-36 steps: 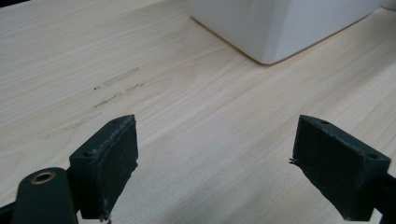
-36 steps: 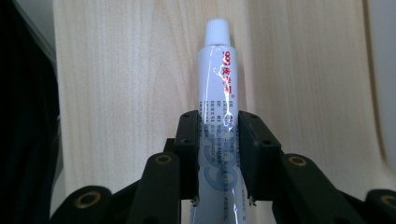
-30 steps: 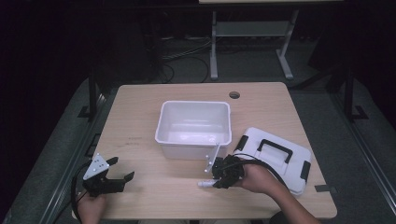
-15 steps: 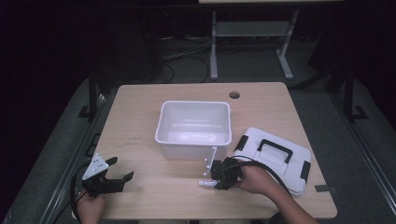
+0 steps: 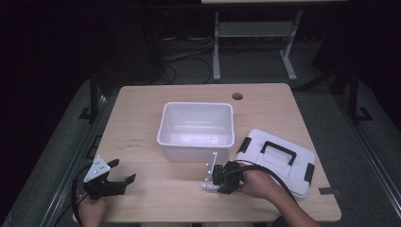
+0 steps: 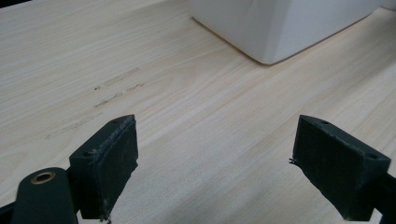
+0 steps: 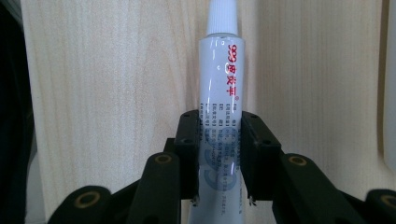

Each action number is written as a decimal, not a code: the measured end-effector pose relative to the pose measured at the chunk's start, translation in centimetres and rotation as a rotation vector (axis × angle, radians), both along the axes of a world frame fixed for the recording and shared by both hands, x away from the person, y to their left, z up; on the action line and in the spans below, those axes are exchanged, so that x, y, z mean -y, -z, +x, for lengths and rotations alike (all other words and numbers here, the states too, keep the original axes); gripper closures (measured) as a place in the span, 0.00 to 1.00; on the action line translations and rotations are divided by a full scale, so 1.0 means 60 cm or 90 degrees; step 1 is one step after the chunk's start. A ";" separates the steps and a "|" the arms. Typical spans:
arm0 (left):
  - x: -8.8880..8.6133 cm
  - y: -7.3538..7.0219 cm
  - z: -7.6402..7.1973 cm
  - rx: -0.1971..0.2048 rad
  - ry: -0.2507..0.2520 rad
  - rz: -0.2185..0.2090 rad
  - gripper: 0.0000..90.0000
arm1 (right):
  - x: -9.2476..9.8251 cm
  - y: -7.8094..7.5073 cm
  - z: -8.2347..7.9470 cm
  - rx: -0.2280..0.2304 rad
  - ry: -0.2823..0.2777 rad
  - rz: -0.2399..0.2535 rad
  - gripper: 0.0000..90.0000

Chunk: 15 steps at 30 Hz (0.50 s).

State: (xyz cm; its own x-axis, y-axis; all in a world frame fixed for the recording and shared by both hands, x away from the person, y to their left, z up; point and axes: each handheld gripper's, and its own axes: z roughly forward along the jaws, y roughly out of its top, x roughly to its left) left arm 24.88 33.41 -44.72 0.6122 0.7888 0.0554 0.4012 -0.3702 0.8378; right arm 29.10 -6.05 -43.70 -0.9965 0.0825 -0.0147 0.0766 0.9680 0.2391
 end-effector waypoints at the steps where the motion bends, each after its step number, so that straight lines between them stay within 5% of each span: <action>1: 0.000 0.000 0.000 0.000 0.001 0.000 0.15 | 0.000 0.000 0.000 -0.001 -0.004 -0.001 0.79; 6: 0.000 0.000 0.000 0.000 0.000 0.000 0.15 | 0.003 -0.001 -0.004 0.001 -0.028 -0.002 0.80; 15: 0.000 0.000 0.001 -0.001 0.001 0.003 0.15 | 0.016 -0.035 -0.002 -0.018 -0.012 0.045 0.79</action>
